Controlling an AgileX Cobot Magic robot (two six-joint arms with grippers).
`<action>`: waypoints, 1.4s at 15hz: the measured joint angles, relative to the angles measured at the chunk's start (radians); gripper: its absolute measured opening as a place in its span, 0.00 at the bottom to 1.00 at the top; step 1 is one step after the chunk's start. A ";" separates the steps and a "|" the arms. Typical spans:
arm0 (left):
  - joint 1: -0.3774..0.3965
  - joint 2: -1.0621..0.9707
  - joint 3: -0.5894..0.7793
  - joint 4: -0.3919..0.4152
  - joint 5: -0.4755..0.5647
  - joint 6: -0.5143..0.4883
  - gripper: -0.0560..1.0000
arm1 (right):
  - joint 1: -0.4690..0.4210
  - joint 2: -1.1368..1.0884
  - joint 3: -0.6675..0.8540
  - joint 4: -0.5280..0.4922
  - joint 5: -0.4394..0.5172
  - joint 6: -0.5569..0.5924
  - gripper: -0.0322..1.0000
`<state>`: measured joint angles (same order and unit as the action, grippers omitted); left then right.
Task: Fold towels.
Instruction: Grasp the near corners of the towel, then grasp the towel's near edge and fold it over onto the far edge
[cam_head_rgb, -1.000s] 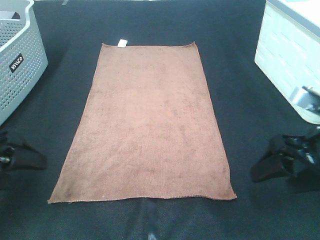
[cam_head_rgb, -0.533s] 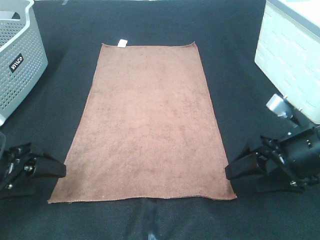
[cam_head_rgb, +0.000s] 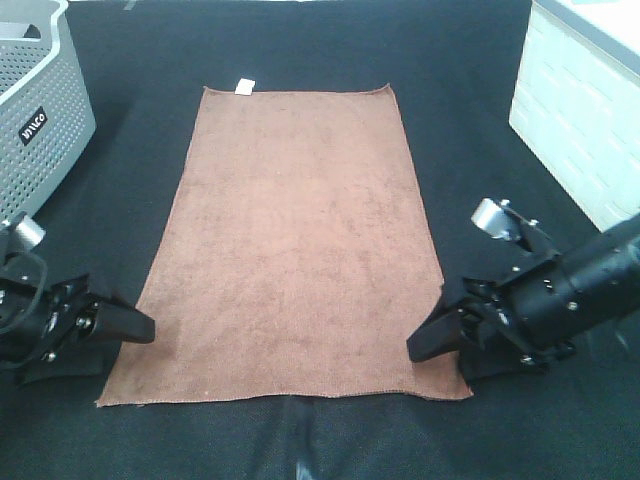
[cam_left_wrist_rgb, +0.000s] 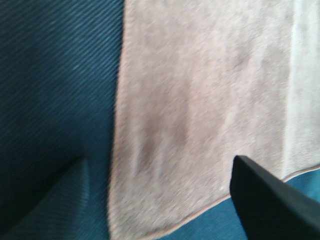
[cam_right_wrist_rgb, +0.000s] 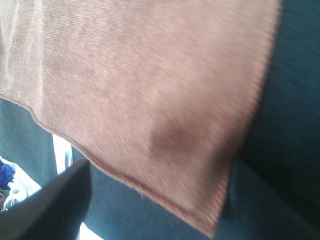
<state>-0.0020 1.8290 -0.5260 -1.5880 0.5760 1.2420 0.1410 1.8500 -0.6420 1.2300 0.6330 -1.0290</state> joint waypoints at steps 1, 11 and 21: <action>0.000 0.019 -0.015 0.000 0.019 0.001 0.71 | 0.017 0.010 -0.013 0.001 -0.011 0.026 0.67; -0.081 0.063 -0.031 0.001 -0.041 0.003 0.08 | 0.027 0.026 -0.026 0.000 -0.063 0.088 0.14; -0.082 -0.057 -0.030 0.167 -0.036 -0.151 0.05 | 0.027 -0.104 -0.025 -0.111 -0.060 0.220 0.03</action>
<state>-0.0840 1.7720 -0.5560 -1.4210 0.5400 1.0910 0.1680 1.7460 -0.6670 1.1190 0.5730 -0.8090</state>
